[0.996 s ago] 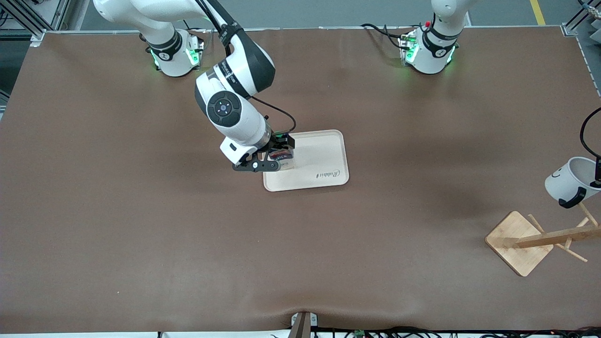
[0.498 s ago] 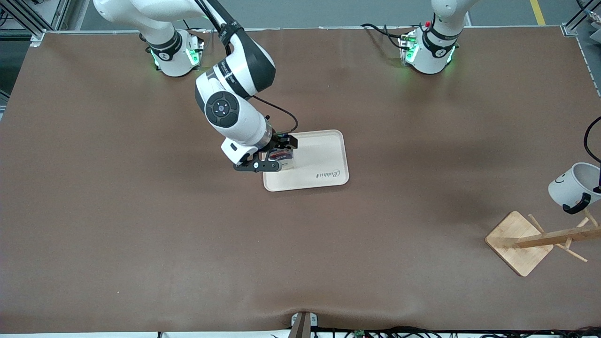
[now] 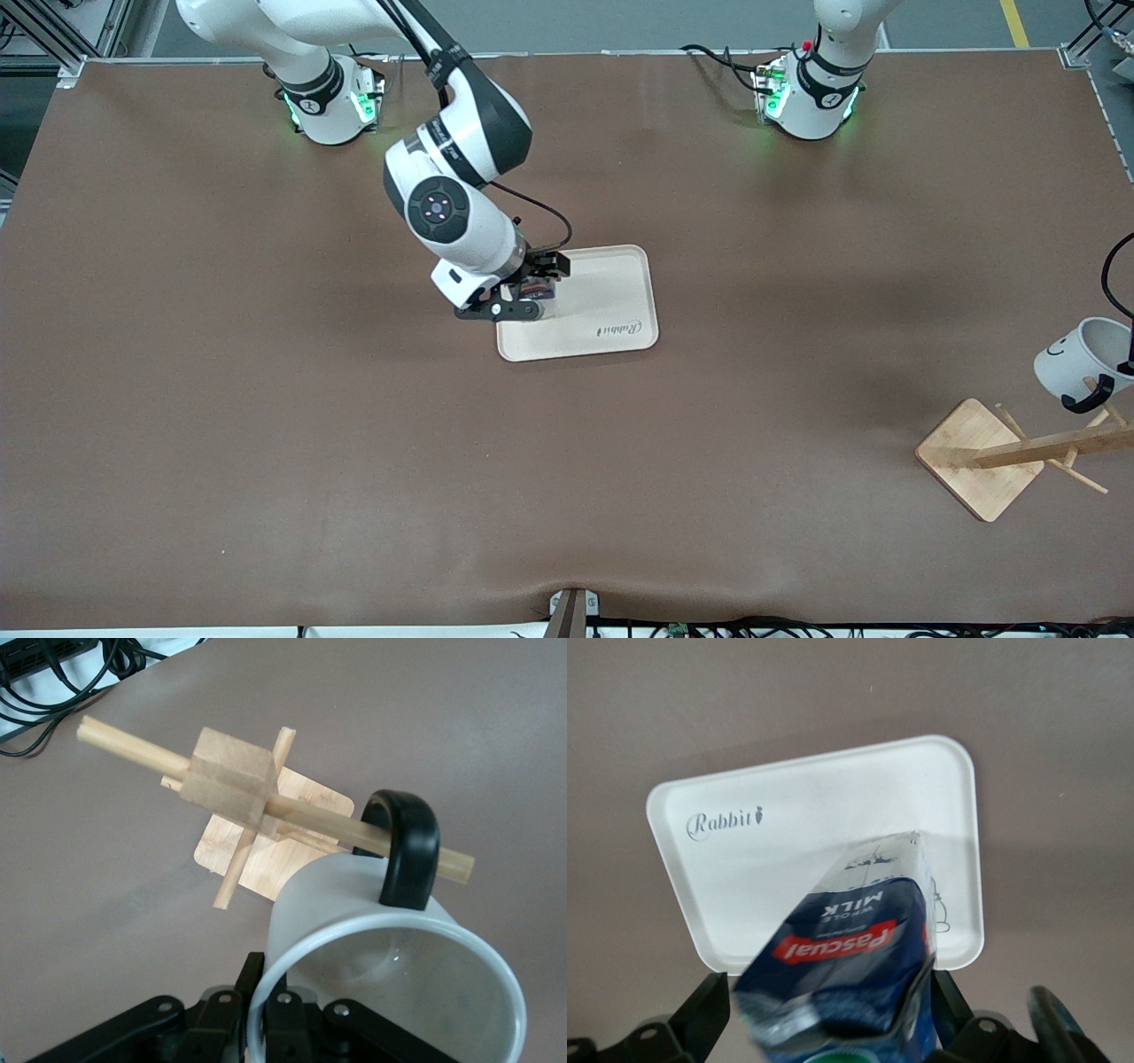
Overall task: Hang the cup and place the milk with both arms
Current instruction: 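Hang the mug handle on the stand peg with the left gripper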
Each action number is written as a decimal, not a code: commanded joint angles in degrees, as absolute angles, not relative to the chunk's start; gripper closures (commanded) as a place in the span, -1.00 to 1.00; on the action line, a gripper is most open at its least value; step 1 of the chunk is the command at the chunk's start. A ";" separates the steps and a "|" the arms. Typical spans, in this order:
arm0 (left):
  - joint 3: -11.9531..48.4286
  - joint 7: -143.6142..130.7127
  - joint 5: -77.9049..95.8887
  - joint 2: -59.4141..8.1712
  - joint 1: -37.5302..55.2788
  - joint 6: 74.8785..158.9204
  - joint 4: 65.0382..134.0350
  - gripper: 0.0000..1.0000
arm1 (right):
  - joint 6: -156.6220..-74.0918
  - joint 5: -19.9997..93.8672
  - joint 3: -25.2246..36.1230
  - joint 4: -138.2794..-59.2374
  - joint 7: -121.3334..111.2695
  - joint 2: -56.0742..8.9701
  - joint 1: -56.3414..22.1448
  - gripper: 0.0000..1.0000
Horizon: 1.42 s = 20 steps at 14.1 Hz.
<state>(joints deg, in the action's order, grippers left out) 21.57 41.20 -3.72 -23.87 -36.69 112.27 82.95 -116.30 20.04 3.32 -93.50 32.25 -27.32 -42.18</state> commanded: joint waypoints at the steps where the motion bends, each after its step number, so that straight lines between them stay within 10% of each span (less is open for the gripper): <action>1: 21.97 40.61 -3.25 -24.70 -36.39 112.41 81.74 0.67 | -116.10 20.22 3.87 -92.28 33.57 -29.35 -43.42 -1.00; 3: 22.50 35.28 -3.77 -24.00 -35.60 112.24 81.74 -0.99 | -115.49 20.04 4.13 -92.55 38.20 -29.62 -42.63 -1.00; 4: 22.59 32.11 -3.95 -23.12 -34.90 111.54 81.91 -1.00 | -115.40 19.60 4.30 -92.29 41.02 -29.53 -42.37 -0.94; 6: 22.59 26.22 -4.48 -21.63 -33.23 109.35 82.35 -1.00 | -111.39 20.73 4.05 -91.24 41.75 -29.62 -40.09 0.99; 20: 25.05 -8.61 -4.49 -7.74 -26.37 92.21 81.74 -1.00 | -82.88 18.90 4.48 -74.09 45.44 -26.81 -24.45 1.00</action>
<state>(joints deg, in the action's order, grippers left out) 24.27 -8.19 -4.26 -9.87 -25.80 94.16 81.71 -83.85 19.68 5.37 -74.37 44.50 -28.15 -27.30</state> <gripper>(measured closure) 0.000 0.330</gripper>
